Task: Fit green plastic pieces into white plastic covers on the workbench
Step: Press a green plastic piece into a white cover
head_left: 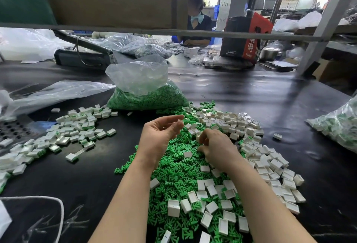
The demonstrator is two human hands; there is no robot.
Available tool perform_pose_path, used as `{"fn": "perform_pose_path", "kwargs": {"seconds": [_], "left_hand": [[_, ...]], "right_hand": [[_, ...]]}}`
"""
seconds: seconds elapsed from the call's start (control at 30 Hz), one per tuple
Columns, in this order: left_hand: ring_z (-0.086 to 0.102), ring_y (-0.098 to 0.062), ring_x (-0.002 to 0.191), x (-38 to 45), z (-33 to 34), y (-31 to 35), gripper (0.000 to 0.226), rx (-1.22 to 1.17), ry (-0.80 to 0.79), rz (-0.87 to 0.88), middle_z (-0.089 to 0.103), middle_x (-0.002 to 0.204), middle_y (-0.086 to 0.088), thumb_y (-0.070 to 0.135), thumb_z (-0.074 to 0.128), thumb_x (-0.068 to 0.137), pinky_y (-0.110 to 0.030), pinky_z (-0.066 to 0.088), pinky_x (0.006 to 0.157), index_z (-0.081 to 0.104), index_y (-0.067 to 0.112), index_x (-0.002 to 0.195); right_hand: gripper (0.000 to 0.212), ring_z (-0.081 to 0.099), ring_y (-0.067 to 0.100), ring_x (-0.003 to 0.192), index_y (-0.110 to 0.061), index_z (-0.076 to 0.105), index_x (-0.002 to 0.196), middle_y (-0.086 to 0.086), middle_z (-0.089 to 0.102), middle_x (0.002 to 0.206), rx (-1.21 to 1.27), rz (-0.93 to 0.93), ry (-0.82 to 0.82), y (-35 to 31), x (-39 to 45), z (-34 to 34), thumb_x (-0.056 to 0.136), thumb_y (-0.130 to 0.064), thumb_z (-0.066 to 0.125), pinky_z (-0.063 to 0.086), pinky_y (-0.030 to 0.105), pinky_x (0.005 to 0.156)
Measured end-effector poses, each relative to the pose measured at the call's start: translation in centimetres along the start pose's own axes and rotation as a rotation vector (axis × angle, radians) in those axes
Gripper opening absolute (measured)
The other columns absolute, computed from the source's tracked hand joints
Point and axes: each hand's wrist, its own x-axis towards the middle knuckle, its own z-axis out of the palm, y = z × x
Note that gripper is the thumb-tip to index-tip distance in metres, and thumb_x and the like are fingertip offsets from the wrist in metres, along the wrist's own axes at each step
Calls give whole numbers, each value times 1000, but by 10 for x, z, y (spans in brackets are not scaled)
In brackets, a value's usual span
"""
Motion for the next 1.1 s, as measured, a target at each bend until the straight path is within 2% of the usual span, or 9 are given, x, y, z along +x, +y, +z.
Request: {"fn": "perform_pose_path", "kwargs": {"seconds": [0.23,0.33,0.4,0.53,0.67,0.8,0.93,1.03,1.1], "left_hand": [[68,-10,67,-1,1,-2,17,-47,-12,-68,75,77,-4,15,72,77,-19,56,66,75,16,94],[68,-11,68,0,1,-3,17,-10,4,-67,74,79,-4,9,69,84,-19,57,68,73,11,101],[69,-12,70,1,2,-4,16,27,14,-58,73,82,-6,7,68,87,-21,57,70,69,9,102],[70,-13,69,2,3,-4,6,63,27,-42,73,79,-6,5,68,87,-20,56,67,66,6,92],[69,-14,71,1,2,-3,6,57,19,-35,74,76,-4,9,71,85,-21,56,68,69,8,91],[68,-13,69,0,3,-1,9,49,10,-20,74,76,-4,11,73,82,-20,56,66,72,9,90],[68,-13,69,2,4,-2,9,32,14,-27,74,76,-5,12,75,80,-20,56,66,73,11,88],[69,-14,69,2,4,-2,12,29,11,-38,75,77,-6,14,76,78,-20,55,66,73,9,89],[69,-15,70,2,4,-2,17,30,9,-39,74,77,-7,16,77,76,-20,56,66,72,7,90]], "right_hand": [[8,58,14,87,-20,62,97,-3,63,93,-94,-87,126,0,-4,-2,94,-27,61,47,27,80],[7,58,11,86,-20,66,96,-4,66,94,-31,-82,170,-2,-5,-4,93,-27,64,46,23,78],[5,60,8,78,-19,67,91,-5,67,87,202,-47,203,-7,-5,-9,90,-24,68,43,17,68],[5,63,9,67,-14,65,87,11,70,85,828,-12,163,-18,-10,-22,89,-10,67,47,15,54],[12,57,-7,57,-9,68,96,5,67,84,1080,-24,146,-25,-13,-25,88,-1,66,44,12,53],[17,55,-6,56,-7,71,101,-12,66,69,1142,-53,140,-25,-13,-25,89,1,62,43,10,53],[28,44,2,56,-16,70,114,-13,59,69,1132,-69,93,-24,-12,-24,93,-2,58,38,14,53],[25,53,-7,62,-19,73,103,-19,66,73,1065,-92,83,-27,-12,-23,94,-2,57,43,11,58],[20,57,-4,65,-17,72,97,-9,71,80,1094,-74,110,-28,-11,-22,92,-1,60,44,11,58]]}}
